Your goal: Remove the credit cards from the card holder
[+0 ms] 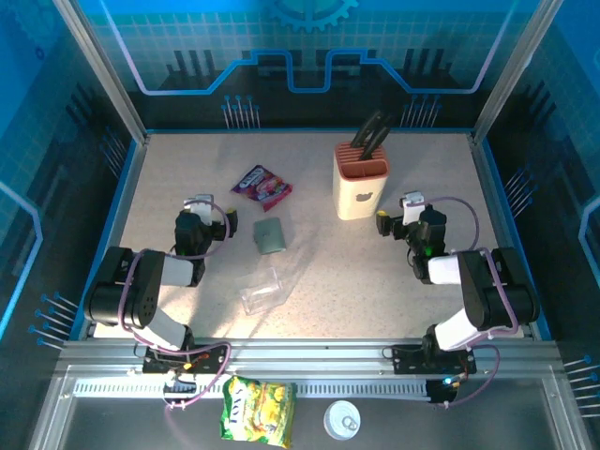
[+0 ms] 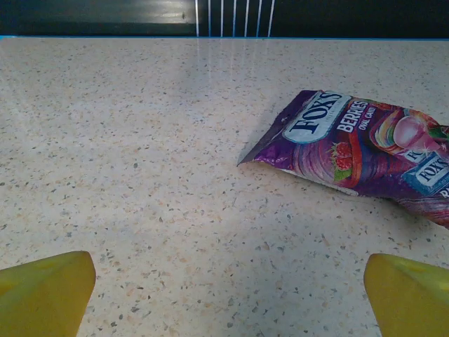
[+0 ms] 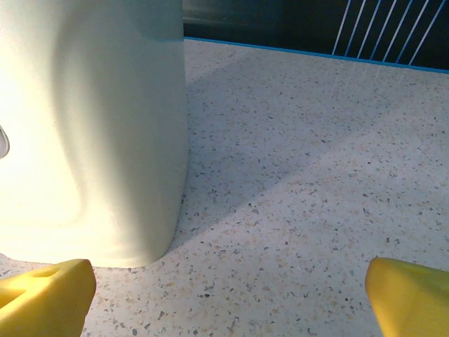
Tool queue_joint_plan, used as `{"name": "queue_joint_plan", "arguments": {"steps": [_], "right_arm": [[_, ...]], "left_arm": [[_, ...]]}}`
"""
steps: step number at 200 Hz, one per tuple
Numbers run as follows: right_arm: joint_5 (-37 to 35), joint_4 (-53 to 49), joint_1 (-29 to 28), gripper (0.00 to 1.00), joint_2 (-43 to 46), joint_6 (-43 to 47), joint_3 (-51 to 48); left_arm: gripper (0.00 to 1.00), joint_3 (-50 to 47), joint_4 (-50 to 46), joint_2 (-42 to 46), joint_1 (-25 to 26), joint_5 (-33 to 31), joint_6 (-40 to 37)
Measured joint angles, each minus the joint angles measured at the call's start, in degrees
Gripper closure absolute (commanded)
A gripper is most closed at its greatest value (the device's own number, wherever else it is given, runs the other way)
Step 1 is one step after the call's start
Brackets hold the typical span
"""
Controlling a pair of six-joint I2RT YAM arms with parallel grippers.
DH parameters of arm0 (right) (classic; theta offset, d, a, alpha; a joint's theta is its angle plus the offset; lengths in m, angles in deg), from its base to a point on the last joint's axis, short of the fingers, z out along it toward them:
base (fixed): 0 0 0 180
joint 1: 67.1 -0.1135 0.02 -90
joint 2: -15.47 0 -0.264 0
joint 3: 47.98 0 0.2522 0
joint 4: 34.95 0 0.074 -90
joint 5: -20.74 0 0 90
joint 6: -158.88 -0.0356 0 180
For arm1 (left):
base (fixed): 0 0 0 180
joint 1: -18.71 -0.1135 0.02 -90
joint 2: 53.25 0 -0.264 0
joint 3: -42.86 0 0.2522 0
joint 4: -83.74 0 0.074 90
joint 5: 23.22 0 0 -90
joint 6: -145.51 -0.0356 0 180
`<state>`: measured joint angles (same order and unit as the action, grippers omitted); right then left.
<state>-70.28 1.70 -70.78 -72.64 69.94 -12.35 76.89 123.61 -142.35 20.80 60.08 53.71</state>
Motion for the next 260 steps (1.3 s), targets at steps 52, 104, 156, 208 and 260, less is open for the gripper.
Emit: {"name": "queue_joint_plan", "arguments": {"steps": [52,104,156,208,260], "right_arm": [[0.0,-0.02,0.0,0.0,0.0,0.0,0.0],[0.04,-0.07,0.0,0.0,0.0,0.0,0.0],[0.2,-0.28,0.0,0.0,0.0,0.0,0.0],[0.2,-0.28,0.0,0.0,0.0,0.0,0.0],[0.0,-0.31,0.0,0.0,0.0,-0.02,0.0]], "left_arm": [[0.01,0.63,-0.92,0.0,-0.22,1.66,0.07],[0.01,0.63,-1.05,0.0,-0.33,1.7,0.26],[0.01,0.66,-1.05,0.0,-0.44,2.08,0.26],[0.01,0.66,-1.05,0.0,-0.44,2.08,0.26],[0.01,0.66,-1.05,0.0,-0.44,2.08,0.26]]}}
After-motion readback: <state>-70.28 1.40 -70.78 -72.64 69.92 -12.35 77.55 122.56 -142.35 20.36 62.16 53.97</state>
